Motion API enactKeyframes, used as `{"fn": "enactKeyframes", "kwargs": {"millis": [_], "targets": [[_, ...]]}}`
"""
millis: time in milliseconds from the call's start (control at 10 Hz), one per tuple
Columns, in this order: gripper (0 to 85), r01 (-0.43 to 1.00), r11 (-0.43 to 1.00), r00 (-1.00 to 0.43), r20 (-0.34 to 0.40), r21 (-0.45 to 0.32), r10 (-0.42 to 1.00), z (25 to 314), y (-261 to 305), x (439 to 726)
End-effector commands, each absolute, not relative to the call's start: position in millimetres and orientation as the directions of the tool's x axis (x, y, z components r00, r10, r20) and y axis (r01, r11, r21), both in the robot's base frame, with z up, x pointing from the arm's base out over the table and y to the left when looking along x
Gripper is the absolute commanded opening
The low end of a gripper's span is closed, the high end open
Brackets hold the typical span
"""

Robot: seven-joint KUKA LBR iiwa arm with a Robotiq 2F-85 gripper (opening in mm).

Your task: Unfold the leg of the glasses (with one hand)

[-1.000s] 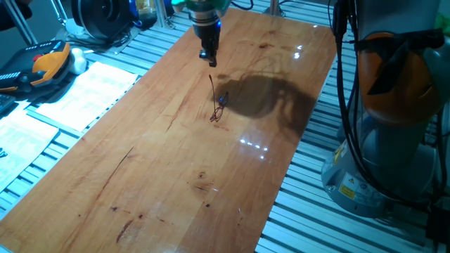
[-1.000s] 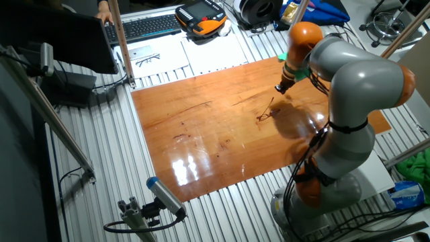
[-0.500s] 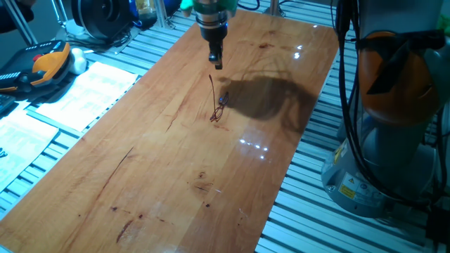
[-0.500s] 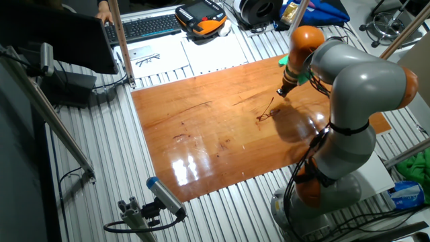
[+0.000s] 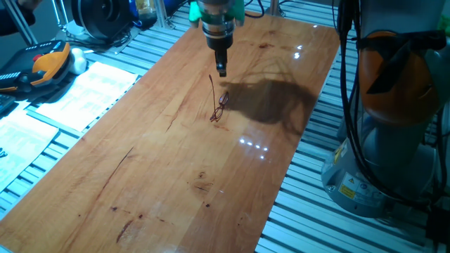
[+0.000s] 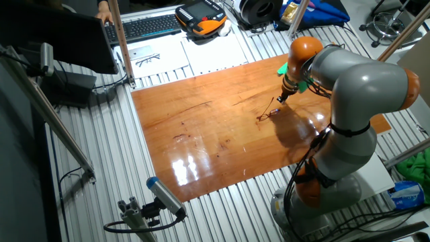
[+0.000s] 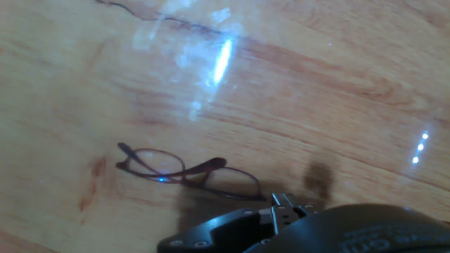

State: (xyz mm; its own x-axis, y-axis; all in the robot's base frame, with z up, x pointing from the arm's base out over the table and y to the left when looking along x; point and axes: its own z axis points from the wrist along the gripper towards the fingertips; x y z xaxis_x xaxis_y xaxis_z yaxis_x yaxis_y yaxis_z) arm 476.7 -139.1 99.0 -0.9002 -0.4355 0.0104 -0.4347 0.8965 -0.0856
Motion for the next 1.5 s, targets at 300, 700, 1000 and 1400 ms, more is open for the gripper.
{"fn": "enactKeyframes", "kwargs": {"millis": [300,700,1000,1400], "targets": [[0.0,-0.421,0.904,-0.906,-0.002,-0.080,-0.422,89,-133,468],[0.0,-0.363,0.931,-0.931,-0.033,-0.047,-0.364,80,-134,460],[0.0,-0.204,0.978,-0.975,-0.078,-0.043,-0.207,73,-126,457],[0.0,0.005,1.000,-0.997,-0.081,0.025,0.008,68,-111,456]]}}
